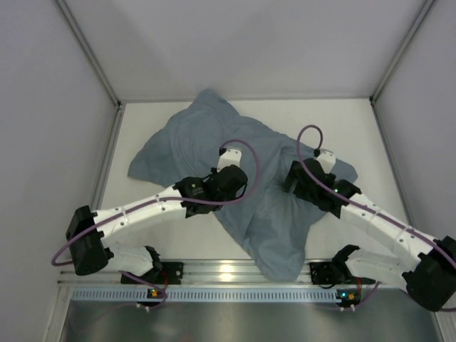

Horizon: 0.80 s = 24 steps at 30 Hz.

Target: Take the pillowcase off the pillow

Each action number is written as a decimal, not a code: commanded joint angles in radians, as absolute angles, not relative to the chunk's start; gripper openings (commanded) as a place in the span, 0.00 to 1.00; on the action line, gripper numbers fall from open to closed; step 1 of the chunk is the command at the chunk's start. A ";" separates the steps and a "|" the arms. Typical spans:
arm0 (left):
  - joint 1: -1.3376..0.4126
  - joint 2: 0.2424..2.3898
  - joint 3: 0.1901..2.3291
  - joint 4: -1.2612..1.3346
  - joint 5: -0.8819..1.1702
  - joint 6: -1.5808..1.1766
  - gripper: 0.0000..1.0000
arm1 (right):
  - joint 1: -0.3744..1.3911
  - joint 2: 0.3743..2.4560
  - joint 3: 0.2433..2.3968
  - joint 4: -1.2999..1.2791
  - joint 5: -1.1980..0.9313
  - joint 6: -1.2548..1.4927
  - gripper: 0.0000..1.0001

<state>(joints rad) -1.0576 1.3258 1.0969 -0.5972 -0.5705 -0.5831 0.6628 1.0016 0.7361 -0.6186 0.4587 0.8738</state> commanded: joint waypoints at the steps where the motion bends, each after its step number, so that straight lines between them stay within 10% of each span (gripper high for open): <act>1: -1.052 1.312 1.112 -0.586 -0.530 -0.603 0.17 | 0.632 1.117 0.854 -0.477 0.347 0.721 0.93; 2: -1.055 1.301 1.117 -0.580 -0.516 -0.601 0.39 | 0.632 1.127 0.860 -0.482 0.345 0.716 0.93; 3: -1.060 1.289 1.120 -0.566 -0.499 -0.591 0.87 | 0.632 1.126 0.861 -0.480 0.347 0.710 0.93; 4: -1.066 1.272 1.124 -0.548 -0.444 -0.572 0.99 | 0.630 1.121 0.851 -0.479 0.347 0.710 0.94; 24: -1.039 1.720 1.471 -0.546 -0.747 -0.373 0.99 | 0.506 1.031 0.746 -0.429 0.216 0.686 0.94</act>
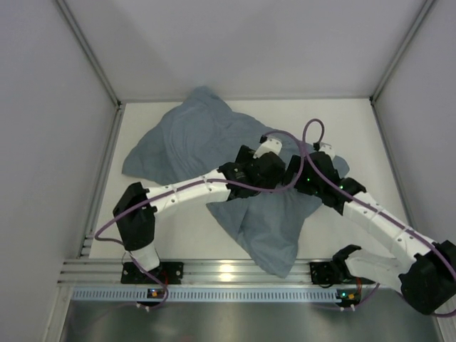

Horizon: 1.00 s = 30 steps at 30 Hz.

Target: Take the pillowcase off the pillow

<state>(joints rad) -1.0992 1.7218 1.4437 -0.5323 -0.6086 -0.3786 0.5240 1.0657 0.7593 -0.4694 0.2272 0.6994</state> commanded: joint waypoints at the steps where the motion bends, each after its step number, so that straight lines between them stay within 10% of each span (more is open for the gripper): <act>1: -1.010 1.710 1.459 -0.548 -0.764 -0.380 0.99 | 0.502 1.025 0.739 -0.430 0.215 0.683 0.94; 5: -0.963 1.611 1.370 -0.543 -0.759 -0.419 0.93 | 0.489 1.028 0.726 -0.430 0.212 0.669 0.94; 9: -0.914 1.525 1.292 -0.532 -0.741 -0.416 0.43 | 0.479 1.040 0.722 -0.428 0.207 0.658 0.94; 10: -0.882 1.520 1.270 -0.532 -0.697 -0.414 0.17 | 0.479 1.032 0.726 -0.429 0.193 0.655 0.94; 12: -0.859 1.503 1.250 -0.534 -0.667 -0.414 0.00 | 0.480 1.013 0.723 -0.429 0.172 0.652 0.93; 21: -0.778 1.503 1.216 -0.474 -0.467 -0.377 0.00 | 0.636 0.845 0.800 -0.482 0.075 0.733 0.92; 30: -0.710 1.516 1.166 -0.322 -0.143 -0.405 0.00 | 0.992 1.132 1.009 -0.495 0.369 0.870 0.92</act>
<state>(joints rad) -0.7216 1.5105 1.1896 -0.4141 -0.3023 -0.3908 0.9203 1.0428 0.9508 -0.4847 0.2344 0.7887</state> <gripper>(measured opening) 0.011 0.925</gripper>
